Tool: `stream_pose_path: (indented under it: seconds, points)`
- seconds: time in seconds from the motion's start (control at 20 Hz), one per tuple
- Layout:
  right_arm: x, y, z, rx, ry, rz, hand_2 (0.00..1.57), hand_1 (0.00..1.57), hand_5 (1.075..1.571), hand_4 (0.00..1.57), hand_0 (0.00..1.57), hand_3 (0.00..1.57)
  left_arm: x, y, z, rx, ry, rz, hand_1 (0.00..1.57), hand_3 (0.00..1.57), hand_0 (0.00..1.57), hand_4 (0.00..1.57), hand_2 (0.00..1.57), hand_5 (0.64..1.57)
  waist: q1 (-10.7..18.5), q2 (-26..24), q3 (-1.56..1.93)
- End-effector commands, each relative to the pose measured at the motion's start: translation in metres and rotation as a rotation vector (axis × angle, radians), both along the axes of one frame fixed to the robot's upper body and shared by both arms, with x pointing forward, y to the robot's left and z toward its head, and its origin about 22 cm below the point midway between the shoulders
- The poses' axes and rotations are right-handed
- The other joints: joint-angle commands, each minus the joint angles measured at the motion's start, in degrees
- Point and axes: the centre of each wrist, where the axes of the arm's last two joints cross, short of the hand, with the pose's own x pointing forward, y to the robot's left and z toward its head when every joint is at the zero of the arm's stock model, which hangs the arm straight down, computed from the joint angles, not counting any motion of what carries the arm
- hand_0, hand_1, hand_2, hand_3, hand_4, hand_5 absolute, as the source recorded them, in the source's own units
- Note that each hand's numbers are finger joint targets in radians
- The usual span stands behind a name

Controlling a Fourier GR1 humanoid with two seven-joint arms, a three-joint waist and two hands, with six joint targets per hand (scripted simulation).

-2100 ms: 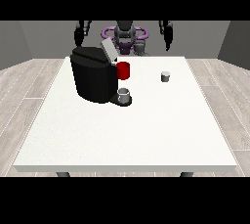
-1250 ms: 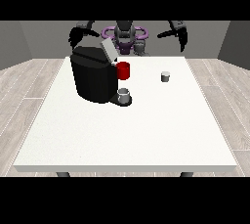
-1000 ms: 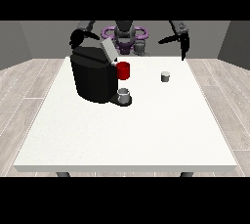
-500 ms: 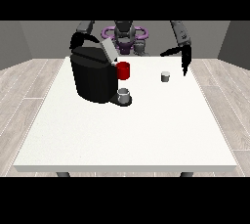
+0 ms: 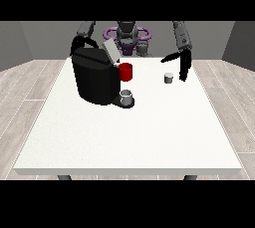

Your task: Insert the coffee pod into the coffee machine and close the lid

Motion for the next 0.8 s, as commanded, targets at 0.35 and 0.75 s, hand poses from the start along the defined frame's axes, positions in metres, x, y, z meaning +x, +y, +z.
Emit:
stream_pose_path:
  seconds: [0.35, 0.75]
  points:
    - [0.014, -0.007, -0.006, -0.058, 0.011, -0.007, 0.0, 0.0, 1.571, 0.36, 0.0, 0.0, 0.011, 0.001, -0.012, 0.176, 0.02, -0.011, 0.62, 0.48, 0.62, 0.0, 0.74, 1.571, 0.11, 1.96, 0.0]
    - [0.01, 0.011, -0.002, -0.04, 0.031, 0.018, 0.0, 0.0, 1.571, 0.45, 0.0, 0.0, 0.015, 0.007, -0.014, 0.356, 0.019, -0.011, 0.61, 0.48, 0.61, 0.0, 0.75, 1.571, -2.83, 1.47, -0.01]
